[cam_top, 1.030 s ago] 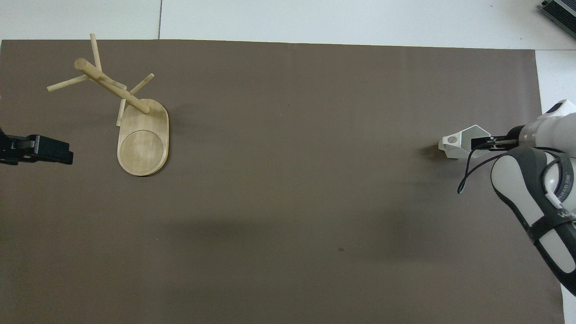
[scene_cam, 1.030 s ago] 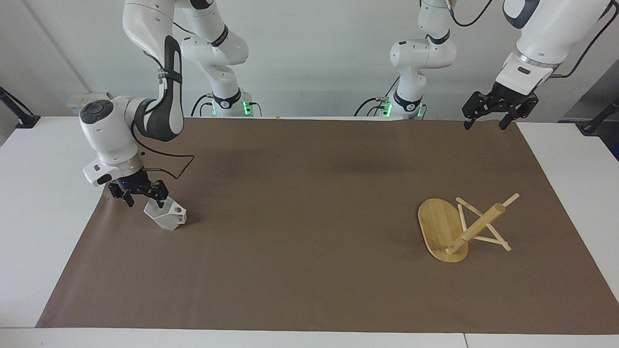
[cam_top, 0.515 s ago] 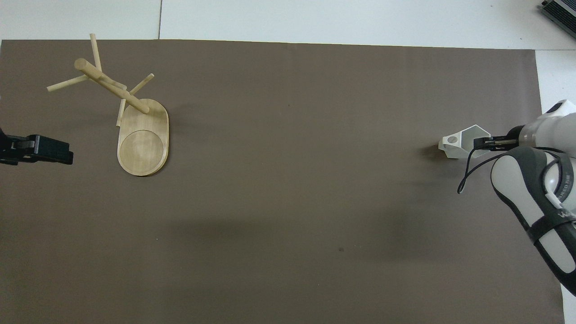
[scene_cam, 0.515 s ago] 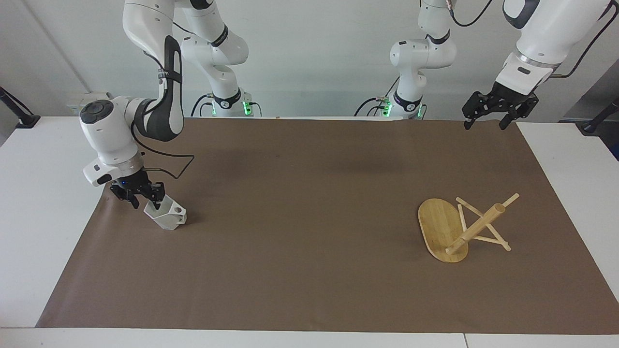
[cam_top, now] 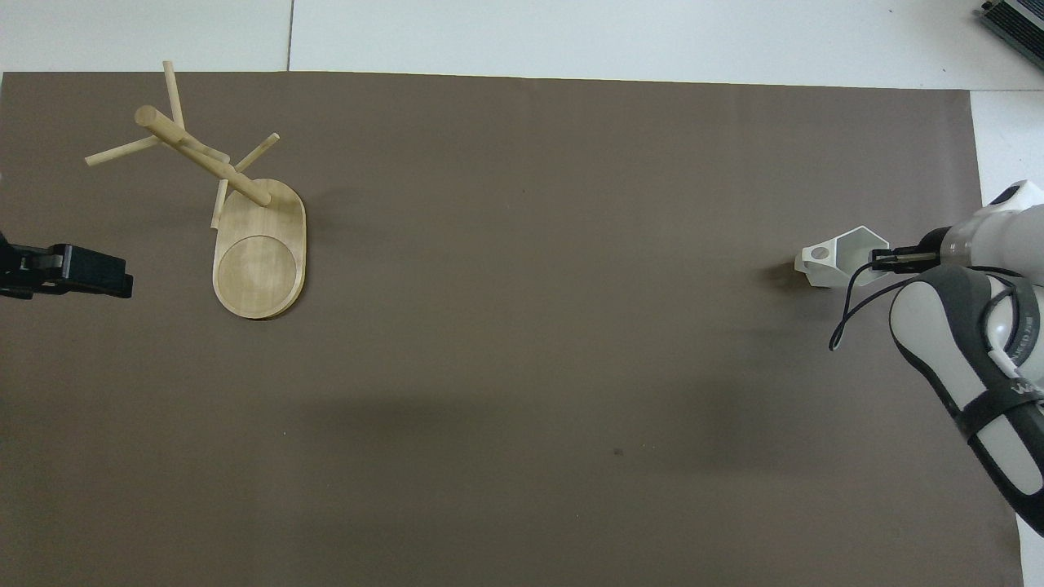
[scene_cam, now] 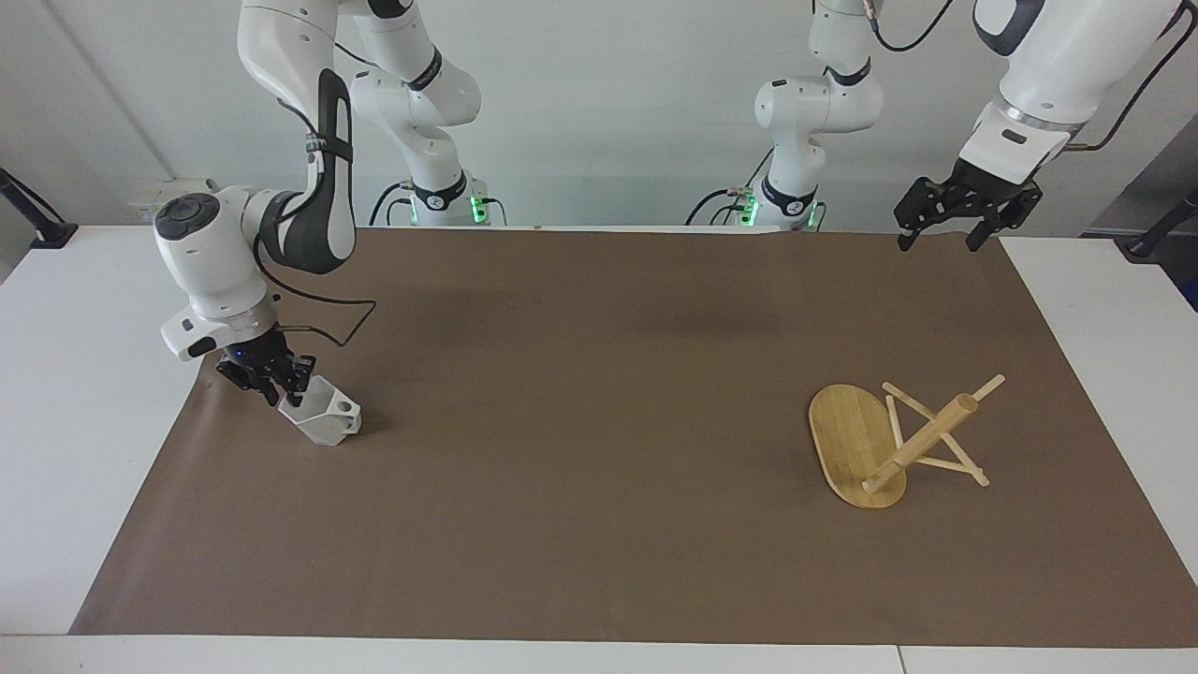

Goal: Hang cup on rack
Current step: 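Close the right gripper on the white cup's handle, then lift the cup with the right gripper while the left gripper approaches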

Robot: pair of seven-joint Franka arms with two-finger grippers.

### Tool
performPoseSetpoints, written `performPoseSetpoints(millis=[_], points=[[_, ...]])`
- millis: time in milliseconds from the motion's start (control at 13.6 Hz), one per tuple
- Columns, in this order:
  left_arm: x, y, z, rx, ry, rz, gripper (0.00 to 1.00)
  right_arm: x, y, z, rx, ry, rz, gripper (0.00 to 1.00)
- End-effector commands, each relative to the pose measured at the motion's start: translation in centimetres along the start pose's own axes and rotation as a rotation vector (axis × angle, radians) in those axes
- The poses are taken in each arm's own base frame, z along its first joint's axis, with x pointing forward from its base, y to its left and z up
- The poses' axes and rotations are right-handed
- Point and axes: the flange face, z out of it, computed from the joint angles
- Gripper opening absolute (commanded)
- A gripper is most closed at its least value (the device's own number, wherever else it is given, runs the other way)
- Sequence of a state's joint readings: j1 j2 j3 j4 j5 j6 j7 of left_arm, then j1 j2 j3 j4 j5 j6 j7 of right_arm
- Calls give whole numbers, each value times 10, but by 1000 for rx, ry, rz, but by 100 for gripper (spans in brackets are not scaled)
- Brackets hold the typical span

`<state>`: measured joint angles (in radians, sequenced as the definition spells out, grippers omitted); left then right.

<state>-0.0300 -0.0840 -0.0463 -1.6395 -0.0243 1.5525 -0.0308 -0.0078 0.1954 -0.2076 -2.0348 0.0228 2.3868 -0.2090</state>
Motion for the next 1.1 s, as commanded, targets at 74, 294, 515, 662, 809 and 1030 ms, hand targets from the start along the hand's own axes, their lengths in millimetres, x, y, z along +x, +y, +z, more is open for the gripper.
performPoseSetpoints(millis=[74, 294, 515, 662, 809, 1030], points=[[-6, -4, 0, 21, 11, -11, 100, -2, 2, -1, -11, 14, -8, 0], [-6, -4, -1, 21, 13, -11, 100, 1, 6, -5, -13, 25, 4, 0], [-6, -4, -1, 21, 13, -11, 100, 2, 6, -7, -13, 28, 7, 0], [-6, -4, 0, 21, 11, -11, 100, 4, 6, -12, -13, 28, 7, 0], [-6, -4, -1, 21, 13, -11, 100, 9, 7, -25, -8, 19, 7, 0], [-6, -4, 0, 21, 11, -11, 100, 26, 2, -63, 12, -24, -1, 0]])
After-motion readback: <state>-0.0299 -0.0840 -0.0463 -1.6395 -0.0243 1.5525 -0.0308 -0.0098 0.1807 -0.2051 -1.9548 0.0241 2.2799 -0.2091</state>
